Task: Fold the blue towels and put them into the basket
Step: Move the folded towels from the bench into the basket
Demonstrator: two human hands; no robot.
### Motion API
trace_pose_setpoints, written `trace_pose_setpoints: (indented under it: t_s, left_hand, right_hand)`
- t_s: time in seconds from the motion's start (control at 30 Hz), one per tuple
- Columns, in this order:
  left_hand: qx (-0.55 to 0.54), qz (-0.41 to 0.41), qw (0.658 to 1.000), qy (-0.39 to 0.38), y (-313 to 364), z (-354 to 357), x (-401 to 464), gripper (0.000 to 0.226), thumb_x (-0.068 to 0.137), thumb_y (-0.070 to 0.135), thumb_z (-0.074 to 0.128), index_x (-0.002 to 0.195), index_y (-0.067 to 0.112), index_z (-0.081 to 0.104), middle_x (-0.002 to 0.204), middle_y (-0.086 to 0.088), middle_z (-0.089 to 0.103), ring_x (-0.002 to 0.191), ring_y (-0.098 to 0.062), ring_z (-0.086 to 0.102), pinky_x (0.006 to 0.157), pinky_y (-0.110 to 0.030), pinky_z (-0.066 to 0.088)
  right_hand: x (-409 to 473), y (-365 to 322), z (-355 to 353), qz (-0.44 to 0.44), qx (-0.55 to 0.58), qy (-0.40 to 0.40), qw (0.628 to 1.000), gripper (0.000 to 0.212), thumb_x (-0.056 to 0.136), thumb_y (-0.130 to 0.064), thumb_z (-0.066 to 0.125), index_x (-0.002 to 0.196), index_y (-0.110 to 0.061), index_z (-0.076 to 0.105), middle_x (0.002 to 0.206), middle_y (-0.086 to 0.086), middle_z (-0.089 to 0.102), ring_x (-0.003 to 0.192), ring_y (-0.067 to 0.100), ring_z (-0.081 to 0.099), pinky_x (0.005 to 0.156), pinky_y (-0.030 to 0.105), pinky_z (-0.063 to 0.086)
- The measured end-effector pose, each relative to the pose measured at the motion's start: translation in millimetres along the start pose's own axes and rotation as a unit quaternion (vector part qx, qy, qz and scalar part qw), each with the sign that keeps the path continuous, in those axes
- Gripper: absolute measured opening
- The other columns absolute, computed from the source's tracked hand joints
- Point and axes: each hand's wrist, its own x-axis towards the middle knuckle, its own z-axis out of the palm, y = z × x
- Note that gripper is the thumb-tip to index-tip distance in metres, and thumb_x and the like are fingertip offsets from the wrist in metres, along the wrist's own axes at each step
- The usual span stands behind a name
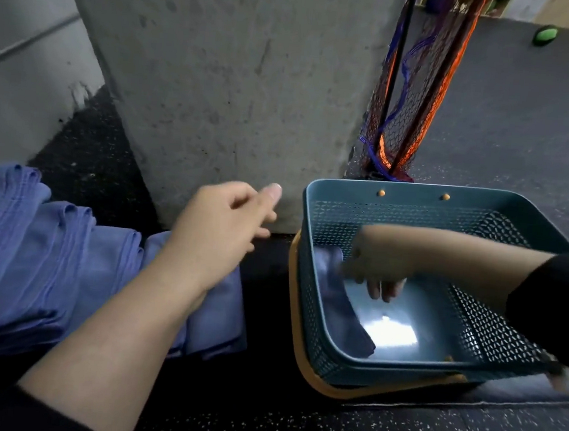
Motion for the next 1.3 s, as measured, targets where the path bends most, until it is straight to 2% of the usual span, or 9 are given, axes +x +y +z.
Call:
trace_pose_setpoints:
  t_s: [0.13, 0.27, 0.4, 0.47, 0.53, 0.77, 0.9, 1.1, 1.3]
  left_hand:
    - [0.018, 0.047, 0.989, 0.142, -6, -45, 7, 0.030, 0.100, 0.032, 0.058, 0.082, 0.010, 0.067, 0.078, 0.002, 0.075, 0.065, -0.014, 0.072, 0.065, -0.033, 0.053]
    - [0.016, 0.046, 0.981, 0.186, -14, -83, -5, 0.025, 0.102, 0.026, 0.056, 0.087, 0.009, 0.066, 0.078, 0.000, 0.073, 0.062, -0.016, 0.070, 0.060, -0.029, 0.048]
    - [0.031, 0.037, 0.984, 0.169, -22, -102, -22, 0.024, 0.101, 0.027, 0.056, 0.087, 0.011, 0.065, 0.079, 0.000, 0.073, 0.062, -0.017, 0.069, 0.063, -0.033, 0.052]
    - [0.045, 0.044, 0.985, 0.163, -22, -108, -29, 0.023, 0.101, 0.028, 0.056, 0.086, 0.013, 0.065, 0.079, 0.000, 0.073, 0.063, -0.020, 0.070, 0.066, -0.036, 0.055]
    - [0.057, 0.049, 0.985, 0.154, -23, -113, -36, 0.022, 0.101, 0.030, 0.056, 0.085, 0.016, 0.064, 0.079, 0.001, 0.073, 0.064, -0.021, 0.070, 0.067, -0.036, 0.055]
    - [0.074, 0.062, 0.984, 0.147, -24, -136, -49, 0.022, 0.101, 0.032, 0.055, 0.088, 0.018, 0.066, 0.080, 0.004, 0.073, 0.066, -0.019, 0.071, 0.068, -0.037, 0.055]
    - [0.071, 0.059, 0.985, 0.146, -24, -145, -53, 0.022, 0.101, 0.031, 0.055, 0.089, 0.017, 0.066, 0.080, 0.003, 0.073, 0.066, -0.018, 0.070, 0.067, -0.035, 0.054]
    - [0.075, 0.046, 0.986, 0.140, -27, -152, -53, 0.022, 0.100, 0.033, 0.056, 0.087, 0.020, 0.067, 0.080, 0.006, 0.073, 0.072, -0.019, 0.070, 0.070, -0.039, 0.054]
    - [0.106, 0.043, 0.983, 0.141, -30, -156, -55, 0.023, 0.100, 0.037, 0.055, 0.086, 0.022, 0.066, 0.078, 0.009, 0.073, 0.070, -0.015, 0.068, 0.067, -0.031, 0.047]
  right_hand:
    - [-57, -35, -32, -0.101, 0.030, 0.156, 0.982, 0.043, 0.103, -0.034, 0.050, 0.076, -0.005, 0.067, 0.053, 0.008, 0.066, 0.044, 0.022, 0.063, 0.044, 0.021, 0.049]
    - [-110, -86, -40, -0.256, 0.098, 0.312, 0.910, 0.030, 0.099, -0.028, 0.058, 0.079, -0.009, 0.069, 0.059, 0.006, 0.069, 0.049, 0.018, 0.067, 0.054, 0.021, 0.056]
    - [-109, -142, -8, -0.300, 0.243, 0.287, 0.877, 0.018, 0.097, -0.022, 0.062, 0.091, -0.007, 0.069, 0.087, 0.012, 0.074, 0.079, 0.030, 0.073, 0.075, 0.045, 0.062]
    - [-90, -166, 20, -0.273, 0.258, 0.287, 0.881, 0.014, 0.096, -0.022, 0.061, 0.102, -0.013, 0.069, 0.099, 0.008, 0.073, 0.090, 0.025, 0.071, 0.081, 0.037, 0.058]
    - [-61, -176, 54, -0.213, 0.241, 0.276, 0.906, 0.028, 0.097, -0.021, 0.060, 0.122, -0.008, 0.064, 0.118, 0.011, 0.069, 0.101, 0.023, 0.065, 0.083, 0.028, 0.047]
    - [28, -151, 120, 0.033, 0.213, 0.212, 0.953, 0.056, 0.099, -0.039, 0.055, 0.139, -0.002, 0.043, 0.139, 0.018, 0.052, 0.128, 0.033, 0.052, 0.100, 0.034, 0.043]
    - [28, -156, 119, -0.037, 0.196, 0.312, 0.929, 0.058, 0.094, -0.042, 0.061, 0.140, -0.009, 0.045, 0.139, 0.016, 0.051, 0.129, 0.036, 0.048, 0.103, 0.040, 0.042]
    - [32, -188, 100, -0.124, -0.008, 0.385, 0.914, 0.065, 0.085, -0.059, 0.065, 0.134, -0.020, 0.048, 0.141, 0.006, 0.045, 0.133, 0.034, 0.039, 0.104, 0.051, 0.037]
    - [61, -217, 77, -0.181, -0.080, 0.218, 0.956, 0.069, 0.089, -0.045, 0.068, 0.141, -0.007, 0.044, 0.139, 0.016, 0.053, 0.128, 0.035, 0.051, 0.101, 0.039, 0.044]
